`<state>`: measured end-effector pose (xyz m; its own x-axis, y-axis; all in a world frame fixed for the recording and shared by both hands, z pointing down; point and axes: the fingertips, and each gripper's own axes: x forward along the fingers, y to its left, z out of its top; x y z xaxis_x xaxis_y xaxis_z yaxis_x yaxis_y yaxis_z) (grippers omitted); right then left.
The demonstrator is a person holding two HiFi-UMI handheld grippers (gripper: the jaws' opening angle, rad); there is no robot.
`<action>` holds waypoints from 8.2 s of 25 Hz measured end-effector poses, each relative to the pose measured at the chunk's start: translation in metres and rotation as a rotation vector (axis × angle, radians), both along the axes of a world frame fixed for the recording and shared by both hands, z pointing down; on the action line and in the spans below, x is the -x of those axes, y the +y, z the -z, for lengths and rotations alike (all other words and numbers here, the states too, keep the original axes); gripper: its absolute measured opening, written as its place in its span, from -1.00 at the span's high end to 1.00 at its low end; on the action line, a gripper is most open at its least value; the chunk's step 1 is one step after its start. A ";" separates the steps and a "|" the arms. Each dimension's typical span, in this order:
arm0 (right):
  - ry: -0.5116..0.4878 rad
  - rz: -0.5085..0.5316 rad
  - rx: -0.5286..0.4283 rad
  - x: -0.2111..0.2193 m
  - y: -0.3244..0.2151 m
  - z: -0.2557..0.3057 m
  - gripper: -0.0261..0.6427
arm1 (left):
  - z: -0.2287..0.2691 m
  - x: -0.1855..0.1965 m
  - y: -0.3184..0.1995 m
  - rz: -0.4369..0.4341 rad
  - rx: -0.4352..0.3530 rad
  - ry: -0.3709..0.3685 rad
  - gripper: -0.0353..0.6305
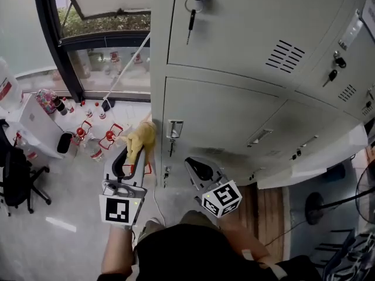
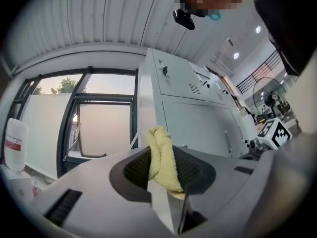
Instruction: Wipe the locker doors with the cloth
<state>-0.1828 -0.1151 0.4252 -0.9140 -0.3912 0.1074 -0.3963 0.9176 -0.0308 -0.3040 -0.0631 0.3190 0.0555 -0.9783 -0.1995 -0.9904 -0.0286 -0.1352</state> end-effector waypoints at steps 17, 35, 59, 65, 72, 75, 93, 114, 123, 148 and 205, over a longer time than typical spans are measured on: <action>-0.051 -0.350 0.028 -0.070 0.004 0.006 0.83 | 0.109 -0.040 -0.046 -0.105 -0.311 -0.044 0.54; -0.084 -0.419 0.080 -0.199 -0.029 0.002 0.83 | 0.123 -0.134 -0.092 -0.008 -0.406 0.006 0.54; -0.092 -0.404 0.107 -0.311 -0.053 -0.009 0.83 | 0.108 -0.255 -0.133 -0.063 -0.342 0.043 0.54; -0.108 -0.406 0.118 -0.302 -0.052 -0.011 0.83 | 0.100 -0.256 -0.134 -0.104 -0.300 0.013 0.54; -0.114 -0.401 0.151 -0.270 -0.044 -0.017 0.83 | 0.083 -0.239 -0.130 -0.142 -0.229 -0.012 0.54; -0.110 -0.394 0.160 -0.253 -0.040 -0.020 0.83 | 0.077 -0.225 -0.126 -0.146 -0.200 -0.018 0.55; -0.101 -0.287 0.177 -0.141 -0.021 -0.023 0.83 | 0.077 -0.103 -0.088 -0.026 -0.200 -0.016 0.54; -0.098 -0.160 0.218 -0.084 -0.015 -0.034 0.83 | 0.051 -0.019 -0.063 0.176 -0.173 0.043 0.55; -0.078 -0.179 0.219 -0.115 -0.023 -0.036 0.83 | 0.040 -0.033 -0.069 0.198 -0.180 0.110 0.55; -0.062 -0.268 0.200 -0.228 -0.046 -0.038 0.83 | 0.034 -0.152 -0.111 0.110 -0.179 0.112 0.55; -0.011 -0.245 0.183 -0.136 -0.007 -0.045 0.83 | -0.007 -0.098 -0.093 0.048 0.009 -0.059 0.55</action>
